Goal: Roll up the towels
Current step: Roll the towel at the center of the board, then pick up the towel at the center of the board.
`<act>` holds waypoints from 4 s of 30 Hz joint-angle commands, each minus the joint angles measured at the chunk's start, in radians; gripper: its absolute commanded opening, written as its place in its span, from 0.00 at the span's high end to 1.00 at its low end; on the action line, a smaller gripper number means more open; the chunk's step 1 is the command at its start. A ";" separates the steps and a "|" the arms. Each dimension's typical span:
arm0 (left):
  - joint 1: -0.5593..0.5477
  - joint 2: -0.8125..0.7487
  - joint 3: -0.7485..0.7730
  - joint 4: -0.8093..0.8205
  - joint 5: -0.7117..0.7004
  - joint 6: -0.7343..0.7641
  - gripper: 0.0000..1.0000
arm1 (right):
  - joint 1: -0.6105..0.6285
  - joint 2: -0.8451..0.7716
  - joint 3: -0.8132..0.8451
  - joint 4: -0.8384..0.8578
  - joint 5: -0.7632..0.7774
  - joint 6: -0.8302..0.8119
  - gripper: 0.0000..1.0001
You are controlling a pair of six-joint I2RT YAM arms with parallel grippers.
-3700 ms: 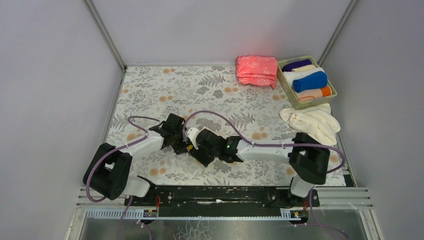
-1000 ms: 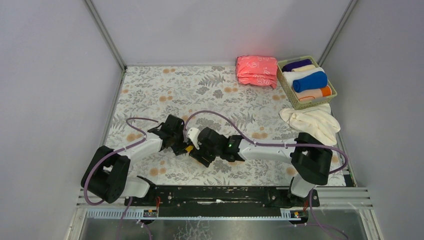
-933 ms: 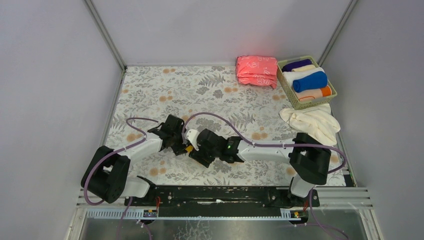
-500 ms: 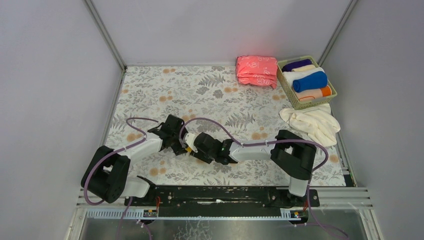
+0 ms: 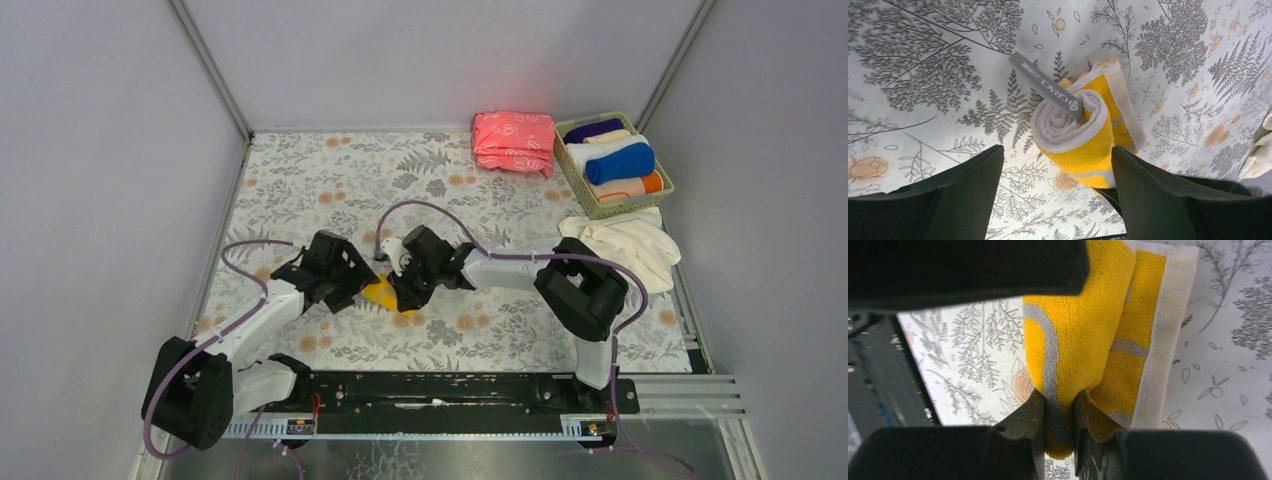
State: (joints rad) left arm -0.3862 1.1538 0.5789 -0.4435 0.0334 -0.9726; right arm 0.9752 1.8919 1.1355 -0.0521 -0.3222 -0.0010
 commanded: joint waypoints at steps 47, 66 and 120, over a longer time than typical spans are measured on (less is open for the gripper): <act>-0.031 0.185 -0.063 0.066 0.059 0.043 0.48 | 0.156 -0.236 0.016 -0.180 0.429 -0.053 0.18; -0.031 0.204 -0.019 0.065 0.087 0.054 0.39 | 0.191 0.017 0.038 -0.116 0.361 -0.110 0.47; -0.013 -0.073 0.264 -0.154 -0.183 0.155 0.15 | -0.047 -0.207 0.049 -0.432 0.317 0.181 1.00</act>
State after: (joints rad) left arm -0.4419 1.1240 0.6960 -0.4541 -0.0360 -0.8948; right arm 0.9951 1.7874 1.1793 -0.3492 -0.1104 0.1257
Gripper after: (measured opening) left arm 0.821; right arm 0.244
